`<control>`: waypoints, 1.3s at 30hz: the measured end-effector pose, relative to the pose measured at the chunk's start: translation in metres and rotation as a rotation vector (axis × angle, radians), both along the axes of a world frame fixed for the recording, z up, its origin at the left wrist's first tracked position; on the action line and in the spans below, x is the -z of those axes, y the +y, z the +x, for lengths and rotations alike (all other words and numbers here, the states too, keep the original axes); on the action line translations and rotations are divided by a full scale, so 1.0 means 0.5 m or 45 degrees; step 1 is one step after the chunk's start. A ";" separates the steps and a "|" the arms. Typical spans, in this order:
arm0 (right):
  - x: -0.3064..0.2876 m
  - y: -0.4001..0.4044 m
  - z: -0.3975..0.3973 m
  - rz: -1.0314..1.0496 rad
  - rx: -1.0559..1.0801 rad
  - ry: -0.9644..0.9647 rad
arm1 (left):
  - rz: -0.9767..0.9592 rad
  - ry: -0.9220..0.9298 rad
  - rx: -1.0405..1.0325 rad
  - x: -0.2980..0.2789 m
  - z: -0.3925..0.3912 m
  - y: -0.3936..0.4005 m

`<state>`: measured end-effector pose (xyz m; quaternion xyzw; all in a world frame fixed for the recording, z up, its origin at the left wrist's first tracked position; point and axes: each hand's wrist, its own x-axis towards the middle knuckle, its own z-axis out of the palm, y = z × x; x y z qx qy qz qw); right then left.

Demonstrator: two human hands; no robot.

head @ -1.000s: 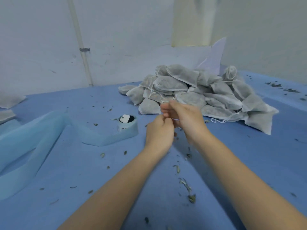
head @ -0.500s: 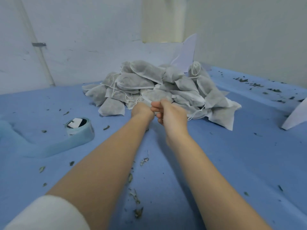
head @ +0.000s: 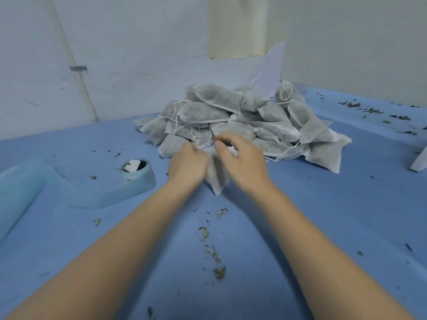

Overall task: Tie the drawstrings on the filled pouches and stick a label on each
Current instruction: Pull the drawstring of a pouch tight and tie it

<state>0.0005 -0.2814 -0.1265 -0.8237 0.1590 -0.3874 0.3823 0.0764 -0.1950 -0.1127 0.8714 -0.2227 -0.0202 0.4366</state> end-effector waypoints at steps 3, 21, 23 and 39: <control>0.014 0.013 0.002 -0.087 -0.095 0.102 | -0.098 0.039 0.019 -0.006 -0.005 0.040; 0.024 0.033 0.015 0.115 -0.037 0.329 | 0.284 -0.645 0.416 0.002 -0.051 0.105; 0.026 0.033 0.016 0.162 -0.053 0.268 | 0.279 -0.433 0.503 0.007 -0.054 0.093; 0.008 0.033 0.002 0.196 -0.043 0.137 | 0.422 -0.562 0.280 0.025 -0.027 0.111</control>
